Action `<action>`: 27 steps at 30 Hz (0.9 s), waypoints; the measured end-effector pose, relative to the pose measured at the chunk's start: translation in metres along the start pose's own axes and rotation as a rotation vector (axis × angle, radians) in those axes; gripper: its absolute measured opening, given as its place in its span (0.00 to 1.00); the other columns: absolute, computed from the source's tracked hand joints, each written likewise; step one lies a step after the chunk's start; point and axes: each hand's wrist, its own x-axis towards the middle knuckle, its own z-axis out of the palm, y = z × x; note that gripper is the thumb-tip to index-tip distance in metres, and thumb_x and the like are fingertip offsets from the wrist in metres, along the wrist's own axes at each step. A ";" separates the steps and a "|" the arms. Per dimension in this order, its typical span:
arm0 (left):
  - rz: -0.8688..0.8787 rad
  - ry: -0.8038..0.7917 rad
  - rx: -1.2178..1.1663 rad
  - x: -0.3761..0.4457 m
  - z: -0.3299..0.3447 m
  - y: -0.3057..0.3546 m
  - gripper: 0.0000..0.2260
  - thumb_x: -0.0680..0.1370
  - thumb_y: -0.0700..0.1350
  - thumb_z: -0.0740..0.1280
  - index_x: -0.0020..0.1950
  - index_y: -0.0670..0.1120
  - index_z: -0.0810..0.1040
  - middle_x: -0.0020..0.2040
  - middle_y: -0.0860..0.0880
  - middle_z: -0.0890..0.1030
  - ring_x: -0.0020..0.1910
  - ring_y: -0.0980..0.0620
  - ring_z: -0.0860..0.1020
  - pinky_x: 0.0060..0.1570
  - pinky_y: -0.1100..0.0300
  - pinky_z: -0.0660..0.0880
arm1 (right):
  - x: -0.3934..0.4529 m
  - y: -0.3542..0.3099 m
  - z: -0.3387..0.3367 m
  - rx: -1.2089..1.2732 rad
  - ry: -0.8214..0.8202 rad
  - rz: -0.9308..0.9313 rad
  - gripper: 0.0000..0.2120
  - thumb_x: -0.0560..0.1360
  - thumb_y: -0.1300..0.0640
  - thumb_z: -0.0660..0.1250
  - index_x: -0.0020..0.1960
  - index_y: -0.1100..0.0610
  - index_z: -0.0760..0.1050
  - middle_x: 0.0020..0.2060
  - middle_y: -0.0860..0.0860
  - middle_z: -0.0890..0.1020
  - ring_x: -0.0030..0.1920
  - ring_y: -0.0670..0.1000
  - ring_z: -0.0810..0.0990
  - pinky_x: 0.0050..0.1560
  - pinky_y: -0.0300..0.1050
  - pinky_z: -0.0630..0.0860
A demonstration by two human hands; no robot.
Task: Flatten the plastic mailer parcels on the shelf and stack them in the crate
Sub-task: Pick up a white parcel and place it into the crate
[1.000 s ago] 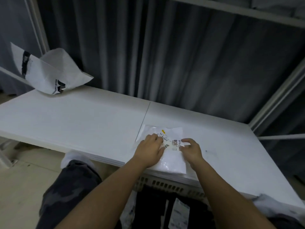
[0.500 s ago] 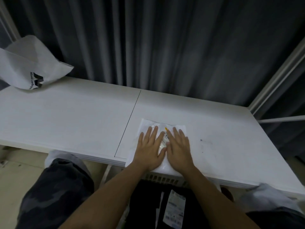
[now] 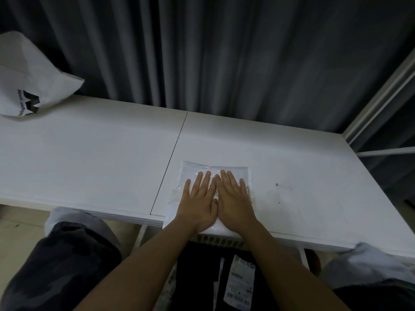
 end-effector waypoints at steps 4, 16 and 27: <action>-0.076 -0.025 -0.088 0.008 -0.015 0.003 0.27 0.80 0.56 0.40 0.79 0.50 0.49 0.79 0.48 0.40 0.77 0.49 0.36 0.74 0.44 0.40 | 0.002 0.005 -0.003 0.089 -0.113 0.136 0.27 0.82 0.45 0.38 0.78 0.52 0.40 0.78 0.50 0.40 0.77 0.49 0.37 0.74 0.53 0.34; -0.112 -0.030 -0.061 0.021 -0.004 -0.014 0.25 0.83 0.53 0.42 0.78 0.51 0.39 0.78 0.49 0.36 0.76 0.49 0.33 0.74 0.45 0.35 | 0.024 -0.005 -0.001 -0.007 -0.047 0.116 0.36 0.72 0.41 0.28 0.79 0.50 0.43 0.78 0.49 0.41 0.77 0.50 0.37 0.73 0.57 0.33; -0.089 0.078 -0.021 0.020 0.009 -0.013 0.34 0.71 0.56 0.27 0.78 0.50 0.39 0.78 0.47 0.38 0.76 0.47 0.34 0.73 0.47 0.33 | 0.027 0.004 0.016 -0.044 0.009 0.059 0.36 0.71 0.42 0.26 0.78 0.47 0.40 0.78 0.48 0.40 0.77 0.51 0.35 0.74 0.54 0.35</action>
